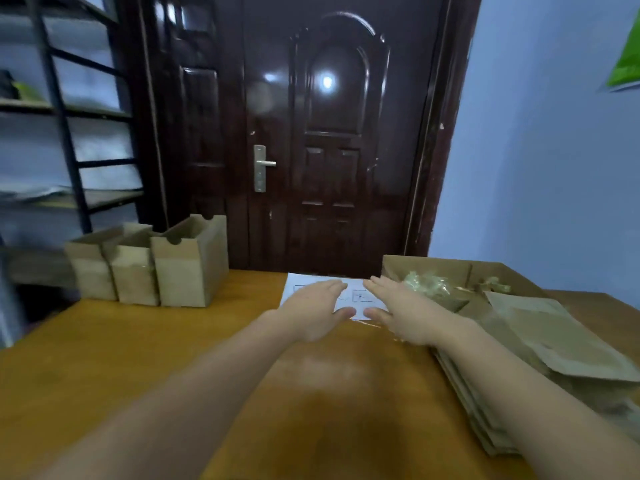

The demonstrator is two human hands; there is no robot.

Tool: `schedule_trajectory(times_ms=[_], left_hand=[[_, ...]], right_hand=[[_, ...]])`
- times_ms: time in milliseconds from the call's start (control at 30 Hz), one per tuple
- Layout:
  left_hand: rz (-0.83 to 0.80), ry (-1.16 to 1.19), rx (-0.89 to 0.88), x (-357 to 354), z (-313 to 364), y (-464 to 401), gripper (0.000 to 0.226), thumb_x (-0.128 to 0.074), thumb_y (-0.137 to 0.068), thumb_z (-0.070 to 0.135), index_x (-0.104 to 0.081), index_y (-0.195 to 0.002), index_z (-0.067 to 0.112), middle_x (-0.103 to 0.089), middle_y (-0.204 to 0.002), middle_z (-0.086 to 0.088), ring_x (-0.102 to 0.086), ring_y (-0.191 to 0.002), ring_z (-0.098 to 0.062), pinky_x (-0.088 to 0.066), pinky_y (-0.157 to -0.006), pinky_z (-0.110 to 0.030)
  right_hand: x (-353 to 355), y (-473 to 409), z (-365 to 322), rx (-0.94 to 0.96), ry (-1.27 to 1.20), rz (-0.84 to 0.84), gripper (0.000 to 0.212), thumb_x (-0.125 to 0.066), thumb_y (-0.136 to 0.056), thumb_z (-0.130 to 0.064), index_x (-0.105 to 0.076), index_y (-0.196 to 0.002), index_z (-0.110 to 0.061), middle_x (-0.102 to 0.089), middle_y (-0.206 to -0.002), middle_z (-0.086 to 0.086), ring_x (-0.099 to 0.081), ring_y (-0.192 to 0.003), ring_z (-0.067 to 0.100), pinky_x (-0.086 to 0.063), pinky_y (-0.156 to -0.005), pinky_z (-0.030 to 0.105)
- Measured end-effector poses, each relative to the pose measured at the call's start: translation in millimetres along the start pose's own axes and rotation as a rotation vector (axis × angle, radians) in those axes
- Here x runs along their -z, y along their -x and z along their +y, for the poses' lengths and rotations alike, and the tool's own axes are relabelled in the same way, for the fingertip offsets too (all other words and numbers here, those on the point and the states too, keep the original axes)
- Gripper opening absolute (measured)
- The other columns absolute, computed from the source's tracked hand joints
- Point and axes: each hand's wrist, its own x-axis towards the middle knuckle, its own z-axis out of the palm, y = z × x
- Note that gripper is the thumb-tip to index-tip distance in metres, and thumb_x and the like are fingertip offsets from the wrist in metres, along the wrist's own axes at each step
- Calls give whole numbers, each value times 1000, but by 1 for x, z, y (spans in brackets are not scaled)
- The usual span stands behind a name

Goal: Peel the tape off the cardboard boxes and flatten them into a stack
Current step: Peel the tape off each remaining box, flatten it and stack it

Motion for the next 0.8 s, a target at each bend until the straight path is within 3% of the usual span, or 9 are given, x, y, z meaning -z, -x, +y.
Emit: schedule_trajectory(times_ms=[167, 267, 533, 800], left_hand=[[29, -106, 106, 27, -63, 31, 67, -42, -105, 58, -32, -160, 20, -36, -164, 0, -34, -149, -21, -28, -119, -37], [21, -162, 161, 44, -102, 47, 70, -40, -106, 57, -25, -162, 18, -28, -168, -3, -26, -154, -21, -22, -123, -37], [67, -270, 290, 89, -192, 72, 71, -38, -106, 56, -22, -163, 16, -23, -169, -6, -20, -155, -22, -17, -125, -38], [102, -356, 319, 121, -254, 58, 70, -32, -108, 56, -22, -163, 15, -23, -169, -6, -22, -155, -22, -16, -124, -37]], right_hand=[[-24, -52, -56, 82, -107, -33, 69, -41, -105, -54, -18, -163, -25, -9, -171, -5, -2, -157, 10, -9, -126, 35], [-32, -82, -88, 134, -119, -23, 67, -43, -106, -51, -20, -163, -25, -12, -171, -6, -2, -156, 9, -11, -124, 33], [-30, -173, -177, 308, -19, -39, 65, -39, -109, -44, -17, -163, -16, -12, -171, 5, -3, -158, 21, -12, -126, 39], [-31, -257, -246, 393, -57, 141, 57, -41, -109, -32, -24, -160, -13, -22, -167, 8, -12, -156, 24, -18, -126, 45]])
